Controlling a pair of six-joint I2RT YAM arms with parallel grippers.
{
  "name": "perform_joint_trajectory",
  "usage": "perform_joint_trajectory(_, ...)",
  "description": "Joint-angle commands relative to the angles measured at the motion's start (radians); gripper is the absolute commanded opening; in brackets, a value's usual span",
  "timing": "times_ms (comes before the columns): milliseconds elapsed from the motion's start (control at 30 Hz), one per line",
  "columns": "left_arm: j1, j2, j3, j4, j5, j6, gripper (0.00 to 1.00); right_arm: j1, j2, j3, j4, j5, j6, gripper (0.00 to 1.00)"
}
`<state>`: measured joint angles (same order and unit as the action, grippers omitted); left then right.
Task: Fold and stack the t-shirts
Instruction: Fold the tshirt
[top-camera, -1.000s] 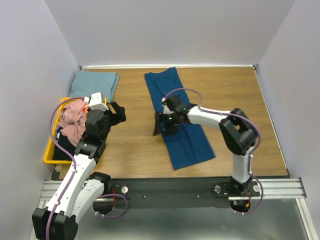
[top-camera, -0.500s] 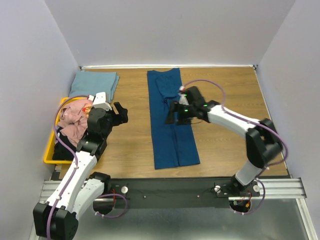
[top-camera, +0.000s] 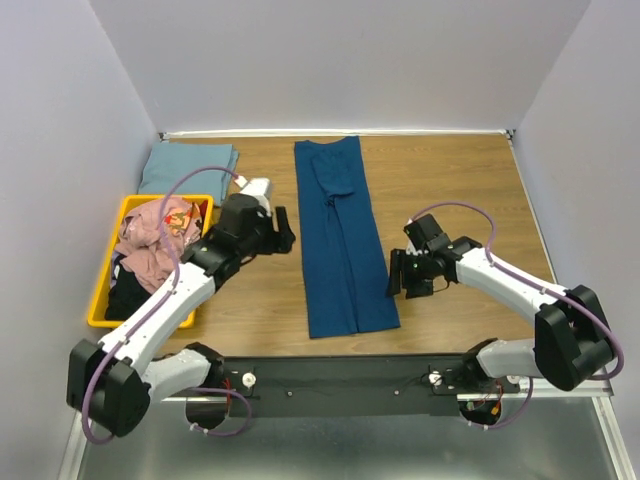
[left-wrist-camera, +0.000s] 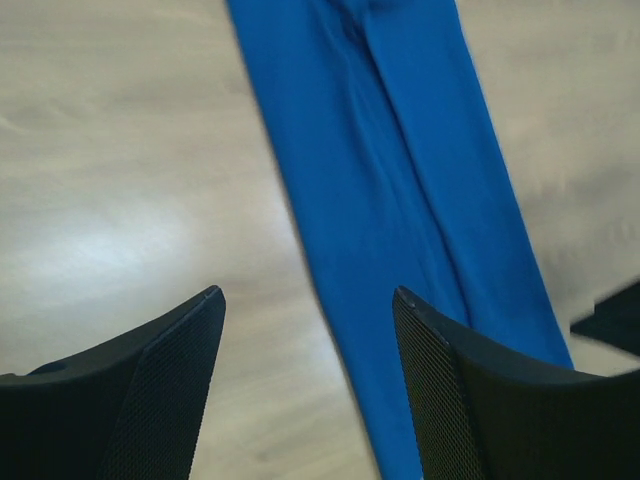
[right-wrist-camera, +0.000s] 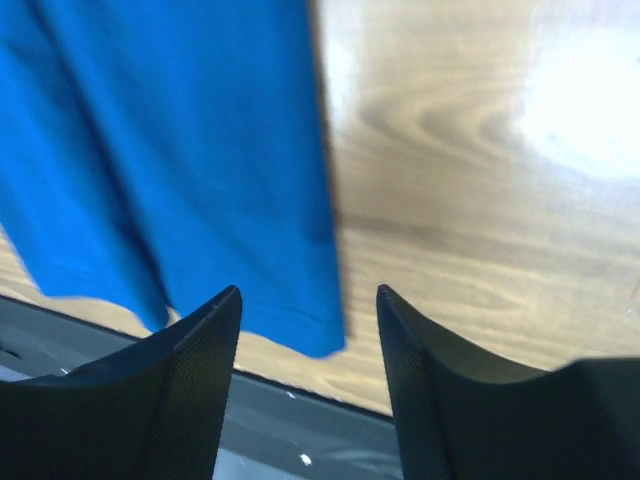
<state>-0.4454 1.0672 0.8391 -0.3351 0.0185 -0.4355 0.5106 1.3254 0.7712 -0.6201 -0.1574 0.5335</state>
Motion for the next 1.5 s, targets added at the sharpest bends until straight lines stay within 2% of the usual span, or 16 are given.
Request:
perform_joint_trajectory(0, -0.097, 0.057, 0.002, -0.203, 0.000, -0.106, 0.75, 0.005, 0.000, -0.049, -0.063, -0.071, -0.026, 0.61)
perform_joint_trajectory(133, -0.180, 0.060, -0.023, -0.252, -0.054, -0.180, 0.75, 0.005, -0.008, -0.099, -0.064, -0.134, -0.029, 0.56)
perform_joint_trajectory(433, -0.331, 0.097, -0.066, -0.303, -0.034, -0.265, 0.74, 0.006, -0.005, -0.138, -0.073, -0.160, 0.002, 0.49)
perform_joint_trajectory(667, -0.366, 0.128, -0.067, -0.314, -0.023, -0.286, 0.74, 0.008, 0.049, -0.138, -0.043, -0.180, -0.001, 0.47)
perform_joint_trajectory(933, -0.420, 0.188, -0.066, -0.308, 0.032, -0.298, 0.74, 0.017, 0.103, -0.133, -0.027, -0.163, 0.005, 0.39)
perform_joint_trajectory(1000, -0.430, 0.206, -0.063, -0.308, 0.046, -0.301, 0.74, 0.020, 0.106, -0.133, -0.026, -0.163, 0.005, 0.35)
perform_joint_trajectory(1067, -0.446, 0.224, -0.063, -0.314, 0.055, -0.310, 0.75, 0.020, 0.109, -0.130, -0.023, -0.166, 0.002, 0.25)
perform_joint_trajectory(1200, -0.470, 0.258, -0.058, -0.332, 0.069, -0.332, 0.74, 0.023, 0.109, -0.124, -0.020, -0.160, -0.001, 0.16)
perform_joint_trajectory(1233, -0.473, 0.266, -0.054, -0.340, 0.069, -0.335, 0.74, 0.028, 0.109, -0.122, -0.020, -0.160, -0.001, 0.07)
perform_joint_trajectory(1300, -0.481, 0.286, -0.048, -0.344, 0.066, -0.347, 0.74, 0.029, 0.101, -0.122, -0.021, -0.154, -0.001, 0.01)
perform_joint_trajectory(1467, -0.484, 0.341, -0.032, -0.354, 0.064, -0.362, 0.71, 0.042, 0.086, -0.124, -0.021, -0.151, 0.000, 0.01)
